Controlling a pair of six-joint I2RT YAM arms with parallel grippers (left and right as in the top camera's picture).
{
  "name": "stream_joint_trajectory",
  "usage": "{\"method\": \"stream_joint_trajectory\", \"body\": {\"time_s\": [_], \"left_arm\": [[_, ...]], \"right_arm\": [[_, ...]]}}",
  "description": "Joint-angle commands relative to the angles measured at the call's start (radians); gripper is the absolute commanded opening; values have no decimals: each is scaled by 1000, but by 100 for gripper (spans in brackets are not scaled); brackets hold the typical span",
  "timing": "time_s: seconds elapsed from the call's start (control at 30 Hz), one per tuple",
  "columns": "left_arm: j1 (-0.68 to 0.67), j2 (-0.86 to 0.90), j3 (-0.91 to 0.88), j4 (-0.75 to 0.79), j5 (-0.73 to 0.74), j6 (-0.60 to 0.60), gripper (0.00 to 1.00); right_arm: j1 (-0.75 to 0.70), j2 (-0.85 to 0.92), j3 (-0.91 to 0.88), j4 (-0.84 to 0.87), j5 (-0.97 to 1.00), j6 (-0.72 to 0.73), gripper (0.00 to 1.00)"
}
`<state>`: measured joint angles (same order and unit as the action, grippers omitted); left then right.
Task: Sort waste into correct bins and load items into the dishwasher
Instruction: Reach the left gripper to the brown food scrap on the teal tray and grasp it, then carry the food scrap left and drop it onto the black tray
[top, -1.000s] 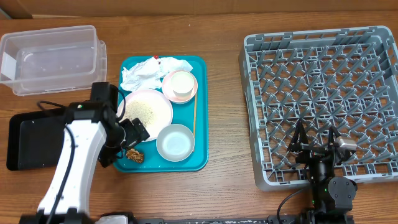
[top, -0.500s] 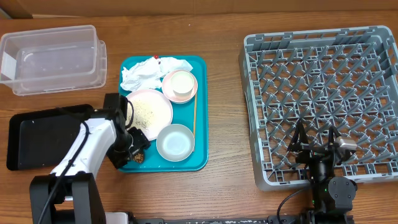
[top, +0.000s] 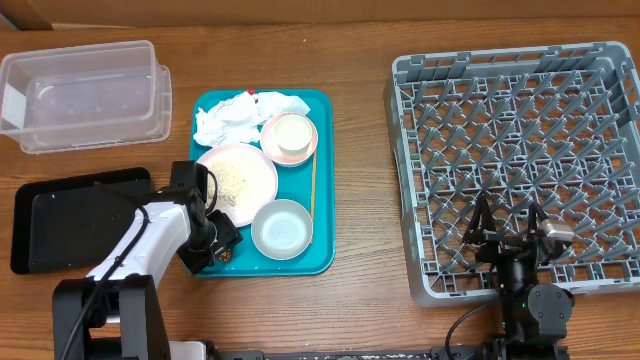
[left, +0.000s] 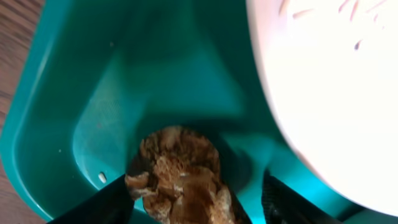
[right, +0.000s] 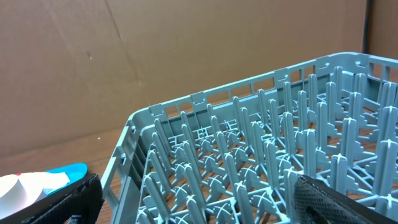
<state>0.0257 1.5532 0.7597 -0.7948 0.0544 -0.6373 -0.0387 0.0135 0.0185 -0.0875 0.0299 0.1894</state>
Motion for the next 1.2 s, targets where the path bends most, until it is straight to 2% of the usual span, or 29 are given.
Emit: {"method": "stream_joint_trajectory", "body": {"time_s": [0.0, 0.17, 0.23, 0.33, 0.53, 0.73, 1.0, 1.17], "left_arm": [[0, 3, -12, 19, -25, -6, 57], [0, 3, -12, 27, -40, -6, 54], [0, 3, -12, 33, -40, -6, 46], [0, 3, -12, 37, -39, -6, 44], [0, 3, -11, 28, -30, -6, 29], [1, 3, 13, -16, -4, -6, 21], [57, 3, 248, -214, -6, 13, 16], [149, 3, 386, -235, -10, 24, 18]], "right_arm": [[-2, -11, -11, 7, -2, -4, 100], [-2, -11, -11, 7, -2, -4, 100], [-2, -11, -11, 7, -2, -4, 100], [-2, -11, -11, 7, -2, -4, 100], [-2, -11, -11, 7, -2, -4, 100], [-2, -11, -11, 7, -2, -4, 100], [-2, -11, -11, 7, -2, -4, 100], [-2, -11, -11, 7, -2, -4, 100]]}}
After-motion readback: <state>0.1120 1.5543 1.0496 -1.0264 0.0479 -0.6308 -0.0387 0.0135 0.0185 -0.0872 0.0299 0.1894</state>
